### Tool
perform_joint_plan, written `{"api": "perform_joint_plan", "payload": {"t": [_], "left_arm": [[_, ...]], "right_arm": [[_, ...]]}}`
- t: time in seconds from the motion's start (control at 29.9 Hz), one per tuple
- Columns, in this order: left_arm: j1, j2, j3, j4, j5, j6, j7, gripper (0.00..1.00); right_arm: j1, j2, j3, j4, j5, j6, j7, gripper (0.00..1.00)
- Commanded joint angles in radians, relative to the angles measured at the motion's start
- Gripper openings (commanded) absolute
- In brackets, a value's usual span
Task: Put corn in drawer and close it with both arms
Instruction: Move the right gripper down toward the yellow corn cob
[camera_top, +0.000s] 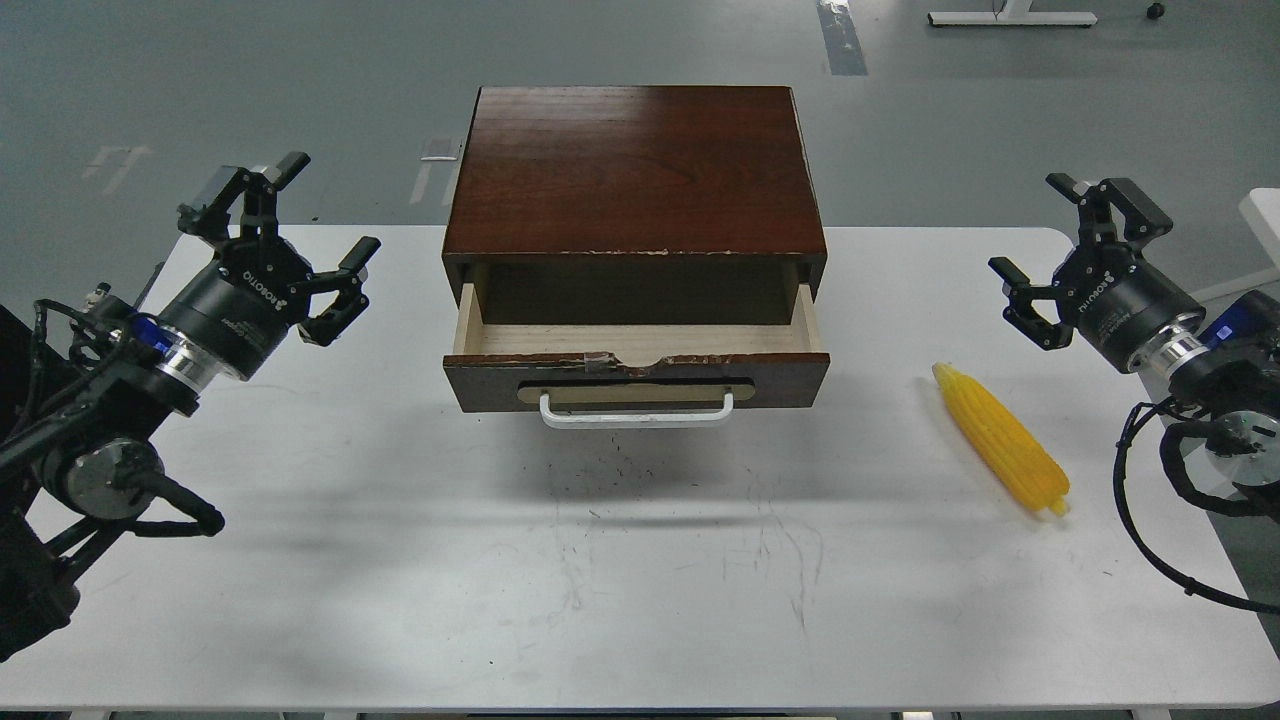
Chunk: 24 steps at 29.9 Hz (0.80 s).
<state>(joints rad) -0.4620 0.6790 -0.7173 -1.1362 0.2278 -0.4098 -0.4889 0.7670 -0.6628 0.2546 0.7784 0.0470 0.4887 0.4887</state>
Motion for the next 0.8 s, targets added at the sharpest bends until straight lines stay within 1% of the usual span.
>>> {"api": "perform_joint_plan", "payload": {"t": [0.0,0.3,0.44,0.5,0.54,0.6,0.67,0.77], "left_arm": [[0.013,0.002,-0.013,-0.007,0.002,0.0,0.0,0.99],[0.014,0.005,-0.013,-0.005,0.002,-0.009,0.0,0.99],[0.01,0.011,-0.014,-0.005,0.002,-0.064,0.0,0.99],[0.008,0.013,-0.014,-0.004,0.004,-0.075,0.0,0.99],[0.006,0.016,-0.013,-0.005,0.004,-0.072,0.0,0.99],[0.006,0.02,-0.013,-0.005,0.005,-0.069,0.0,0.99],[0.006,0.022,-0.013,-0.005,0.005,-0.069,0.0,0.99],[0.006,0.028,-0.013,-0.007,0.005,-0.069,0.0,0.99]], "right_arm": [[0.0,0.002,0.0,-0.001,0.001,0.0,0.0,1.0],[0.011,-0.009,0.0,0.001,-0.003,0.0,0.0,1.0],[0.034,-0.023,-0.008,0.008,-0.013,0.0,0.0,1.0],[0.057,-0.072,-0.009,0.018,-0.074,0.0,0.0,1.0],[0.087,-0.11,-0.011,0.027,-0.146,0.0,0.0,1.0],[0.124,-0.135,-0.014,0.044,-0.247,0.0,0.0,1.0],[0.19,-0.19,-0.015,0.1,-0.494,0.0,0.0,1.0],[0.255,-0.265,-0.015,0.183,-0.731,0.0,0.0,1.0]]}}
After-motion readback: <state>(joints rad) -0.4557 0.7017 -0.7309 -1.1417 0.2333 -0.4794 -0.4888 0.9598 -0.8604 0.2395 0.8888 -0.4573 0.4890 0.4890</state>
